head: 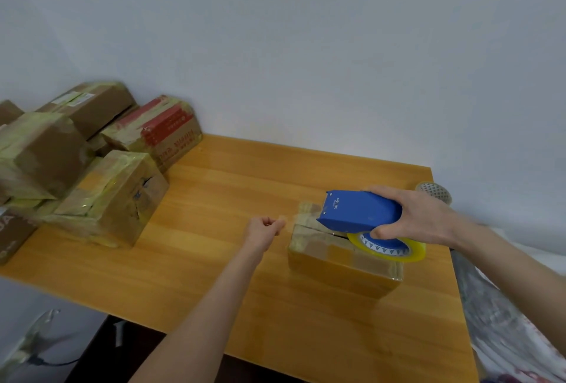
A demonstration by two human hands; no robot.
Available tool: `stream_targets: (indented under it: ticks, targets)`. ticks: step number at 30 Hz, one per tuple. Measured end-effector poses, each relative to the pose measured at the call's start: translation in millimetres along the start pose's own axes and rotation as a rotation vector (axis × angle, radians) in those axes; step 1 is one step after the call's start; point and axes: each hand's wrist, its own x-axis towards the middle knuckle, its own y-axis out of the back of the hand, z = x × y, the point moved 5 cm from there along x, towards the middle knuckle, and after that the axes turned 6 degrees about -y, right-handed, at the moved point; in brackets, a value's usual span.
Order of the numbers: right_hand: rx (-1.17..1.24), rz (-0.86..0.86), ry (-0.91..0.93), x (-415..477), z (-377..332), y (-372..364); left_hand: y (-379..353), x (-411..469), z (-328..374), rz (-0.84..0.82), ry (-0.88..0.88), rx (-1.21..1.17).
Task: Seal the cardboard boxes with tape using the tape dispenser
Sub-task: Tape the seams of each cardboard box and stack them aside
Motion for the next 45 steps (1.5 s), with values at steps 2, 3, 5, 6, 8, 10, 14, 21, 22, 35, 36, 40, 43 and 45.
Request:
stream_targets:
  ticks: [2,3,5,6,8,10,14,21,22,35,36,40,43,45]
  targets:
    - [0.006,-0.003,0.002,0.8,0.7,-1.8,-11.2,-0.1,-1.8,-0.045,-0.006,0.078]
    - [0.008,-0.005,0.001,1.0,1.0,-2.5,-16.4,0.0,-0.4,-0.071,-0.016,0.125]
    - [0.009,-0.003,-0.004,1.6,2.2,-3.6,-22.3,1.1,1.7,-0.129,-0.03,0.241]
    - [0.009,-0.001,-0.01,1.6,2.3,-3.7,-22.0,1.2,-0.3,-0.168,-0.03,0.335]
    - [0.003,0.001,-0.022,2.5,0.8,-3.1,-16.7,4.4,-12.0,-0.226,-0.047,0.574]
    - [-0.005,-0.004,-0.025,3.4,-4.4,-3.7,-9.0,4.5,-20.2,-0.157,-0.093,0.655]
    - [-0.014,-0.003,-0.051,6.0,-8.8,-2.3,-1.3,-17.2,8.0,0.135,-0.444,0.421]
    - [0.087,-0.015,-0.07,6.2,-4.2,0.6,-38.9,-39.9,29.0,-0.351,-0.808,0.945]
    - [0.107,-0.026,-0.063,6.5,-4.4,0.9,-41.3,-38.8,27.0,-0.356,-0.829,0.989]
    - [-0.064,-0.036,-0.002,0.3,-8.7,4.2,-46.1,-41.2,19.3,-0.332,-0.814,1.283]
    - [-0.071,-0.052,-0.009,-0.5,-4.8,5.5,-45.7,-40.6,19.0,-0.337,-0.805,1.285]
    - [-0.034,-0.077,-0.085,-13.8,19.9,24.3,-42.0,-39.1,22.1,-0.339,-0.79,1.311]
    - [-0.011,-0.102,-0.123,-23.4,34.2,23.3,-45.0,-43.3,25.6,-0.348,-0.802,1.337]
    - [0.004,-0.07,-0.126,-23.7,37.5,18.9,-47.8,-46.4,26.1,-0.342,-0.777,1.352]
